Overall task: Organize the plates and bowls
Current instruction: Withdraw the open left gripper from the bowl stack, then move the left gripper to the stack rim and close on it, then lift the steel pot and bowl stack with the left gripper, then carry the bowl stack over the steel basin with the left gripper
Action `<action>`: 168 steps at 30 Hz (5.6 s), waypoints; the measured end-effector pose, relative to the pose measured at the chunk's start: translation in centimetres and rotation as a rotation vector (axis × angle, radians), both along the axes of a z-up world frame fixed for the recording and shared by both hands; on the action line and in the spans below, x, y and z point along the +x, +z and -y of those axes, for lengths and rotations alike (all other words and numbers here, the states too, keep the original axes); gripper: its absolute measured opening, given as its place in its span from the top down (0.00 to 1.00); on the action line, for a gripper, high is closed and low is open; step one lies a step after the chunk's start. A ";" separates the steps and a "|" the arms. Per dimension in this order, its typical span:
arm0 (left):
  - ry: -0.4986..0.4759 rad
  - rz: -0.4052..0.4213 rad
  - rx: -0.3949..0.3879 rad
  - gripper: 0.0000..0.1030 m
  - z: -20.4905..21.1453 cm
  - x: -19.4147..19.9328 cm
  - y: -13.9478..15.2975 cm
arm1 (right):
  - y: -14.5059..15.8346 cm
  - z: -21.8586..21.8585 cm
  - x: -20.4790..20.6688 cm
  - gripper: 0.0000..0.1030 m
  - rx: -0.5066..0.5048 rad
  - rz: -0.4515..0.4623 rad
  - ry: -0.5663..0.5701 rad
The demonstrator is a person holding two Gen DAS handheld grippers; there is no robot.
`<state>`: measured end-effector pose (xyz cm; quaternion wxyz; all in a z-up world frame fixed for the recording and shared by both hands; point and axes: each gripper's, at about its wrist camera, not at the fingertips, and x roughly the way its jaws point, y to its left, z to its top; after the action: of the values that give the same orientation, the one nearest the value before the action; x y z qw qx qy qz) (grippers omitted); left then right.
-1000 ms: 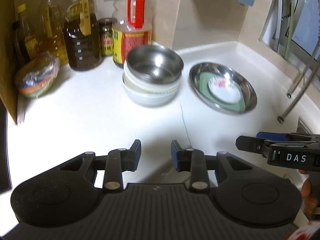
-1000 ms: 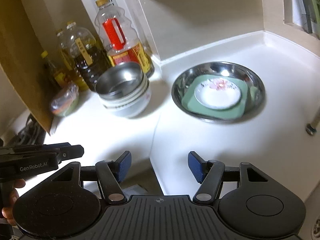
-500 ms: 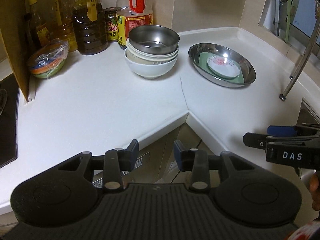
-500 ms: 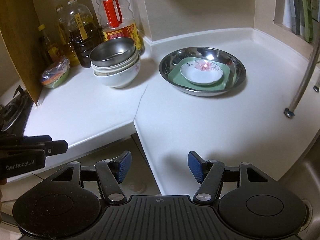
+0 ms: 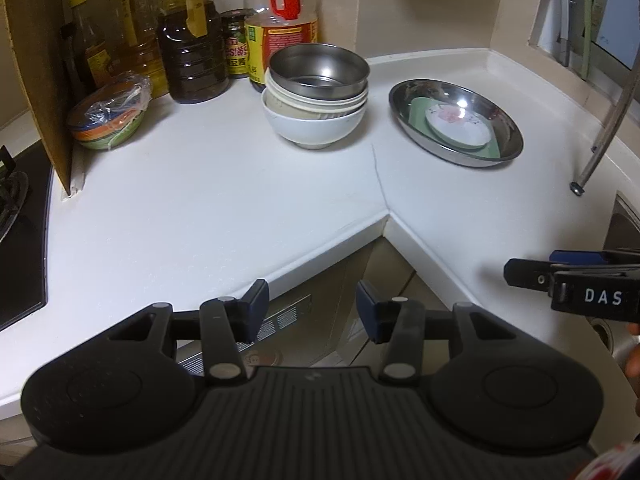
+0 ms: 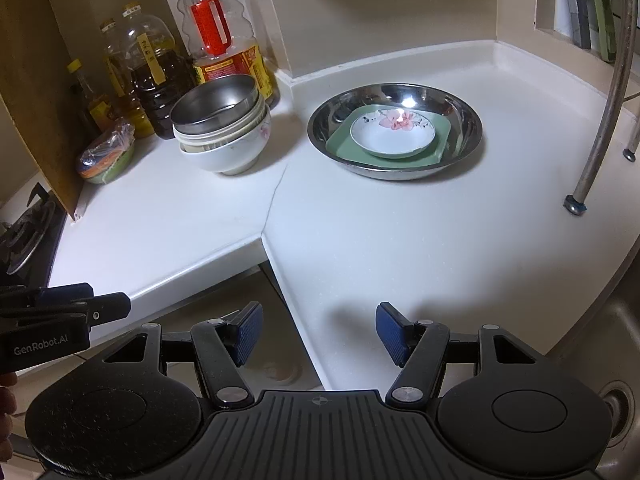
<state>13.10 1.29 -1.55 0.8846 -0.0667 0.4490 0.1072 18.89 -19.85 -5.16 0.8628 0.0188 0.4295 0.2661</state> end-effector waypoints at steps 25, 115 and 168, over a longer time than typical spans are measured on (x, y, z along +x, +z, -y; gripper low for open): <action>-0.030 0.079 -0.031 0.57 -7.7 8.0 2.0 | 0.1 -3.3 7.9 0.39 0.063 -0.073 -0.038; -0.246 -0.076 -0.060 0.80 -13.4 24.3 -2.8 | -0.4 -16.0 21.0 0.82 0.099 -0.178 -0.192; -0.500 0.063 -0.161 0.79 -1.0 29.6 2.0 | 5.9 -2.2 22.8 0.85 0.103 -0.039 -0.489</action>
<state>42.73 2.33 0.47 0.8890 -0.0274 0.4308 -0.1531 41.73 -17.65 0.78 0.8909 0.1713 0.4147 0.0703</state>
